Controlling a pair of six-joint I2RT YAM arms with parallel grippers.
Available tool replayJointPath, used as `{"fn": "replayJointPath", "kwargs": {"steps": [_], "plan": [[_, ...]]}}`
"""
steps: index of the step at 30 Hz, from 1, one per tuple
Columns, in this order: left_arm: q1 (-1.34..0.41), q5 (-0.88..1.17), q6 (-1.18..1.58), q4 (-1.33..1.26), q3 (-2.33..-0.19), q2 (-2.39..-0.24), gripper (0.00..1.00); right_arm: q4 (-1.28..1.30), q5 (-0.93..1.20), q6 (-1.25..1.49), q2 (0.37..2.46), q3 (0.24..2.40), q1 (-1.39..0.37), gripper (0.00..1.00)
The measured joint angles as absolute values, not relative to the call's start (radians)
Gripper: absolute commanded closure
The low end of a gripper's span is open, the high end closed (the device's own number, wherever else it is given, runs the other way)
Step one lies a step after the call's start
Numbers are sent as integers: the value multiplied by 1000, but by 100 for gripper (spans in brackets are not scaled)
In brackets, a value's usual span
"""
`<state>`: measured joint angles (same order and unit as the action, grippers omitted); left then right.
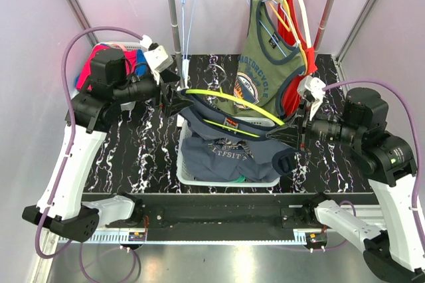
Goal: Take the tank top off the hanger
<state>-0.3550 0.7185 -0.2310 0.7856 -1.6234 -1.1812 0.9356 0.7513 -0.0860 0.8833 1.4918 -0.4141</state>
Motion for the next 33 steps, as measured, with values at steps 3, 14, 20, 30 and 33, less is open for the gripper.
{"fn": "replayJointPath", "kwargs": {"steps": [3,14,20,30,33], "plan": [[-361,731,-257,804,-1639,-1194,1,933,780,-86,892,1484,-414,100],[-449,803,-289,850,-1673,-1248,45,876,828,-74,940,1451,-414,100],[-489,812,-290,861,-1723,-1280,74,852,831,-68,943,1437,-414,100],[-524,798,-407,952,-1744,-1265,100,818,796,-38,944,1391,-401,76],[-530,744,-413,952,-1748,-1266,100,753,768,-22,938,1346,-401,56]]}}
